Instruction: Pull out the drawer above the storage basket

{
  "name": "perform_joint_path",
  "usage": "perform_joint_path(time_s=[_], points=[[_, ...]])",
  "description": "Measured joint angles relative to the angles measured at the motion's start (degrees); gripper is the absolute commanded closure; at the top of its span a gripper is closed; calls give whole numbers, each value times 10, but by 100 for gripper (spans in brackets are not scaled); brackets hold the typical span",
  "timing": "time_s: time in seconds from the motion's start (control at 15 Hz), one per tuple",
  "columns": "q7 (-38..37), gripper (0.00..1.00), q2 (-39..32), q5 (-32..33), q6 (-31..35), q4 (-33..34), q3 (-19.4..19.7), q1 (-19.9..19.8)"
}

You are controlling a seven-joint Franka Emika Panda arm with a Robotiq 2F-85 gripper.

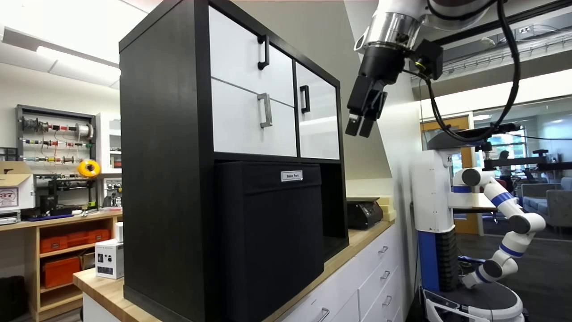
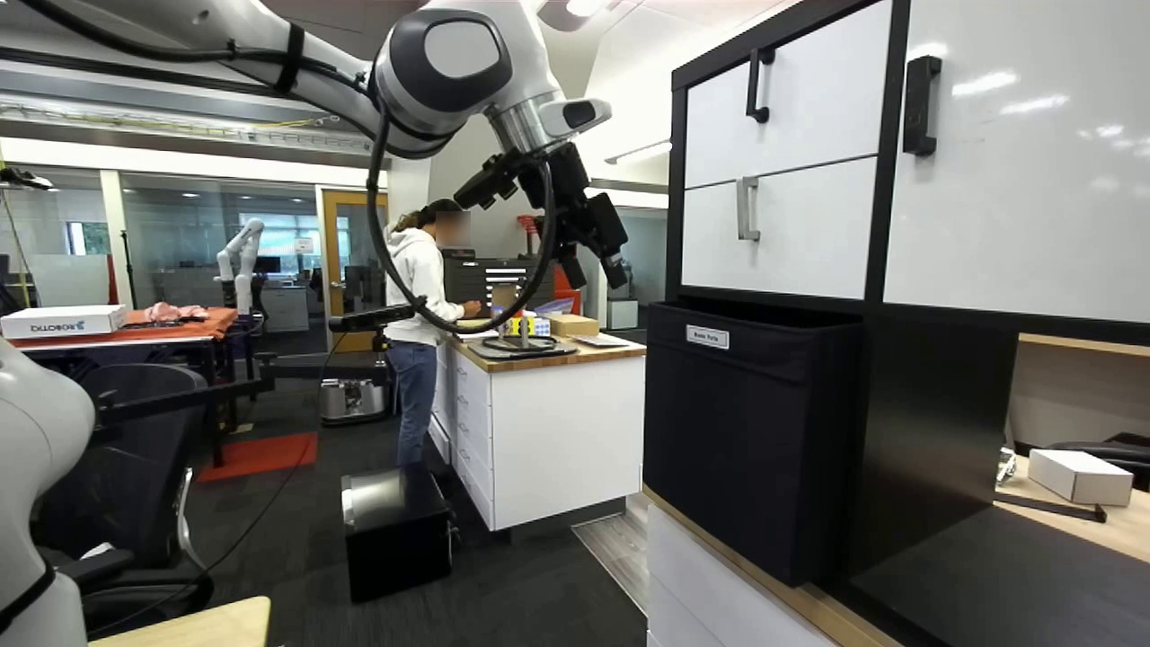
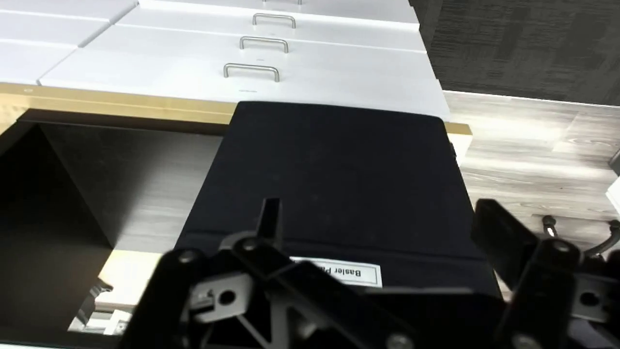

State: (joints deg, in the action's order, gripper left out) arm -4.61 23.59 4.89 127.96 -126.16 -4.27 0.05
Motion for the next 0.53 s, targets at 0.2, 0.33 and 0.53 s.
perform_joint_path(time_s=[0.2, 0.33, 0.53], points=[[1, 0, -40, 18, 13, 48, 2, -1], [1, 0, -68, 27, 29, 79, 6, -1], [1, 0, -110, 30, 59, 126, 13, -3]])
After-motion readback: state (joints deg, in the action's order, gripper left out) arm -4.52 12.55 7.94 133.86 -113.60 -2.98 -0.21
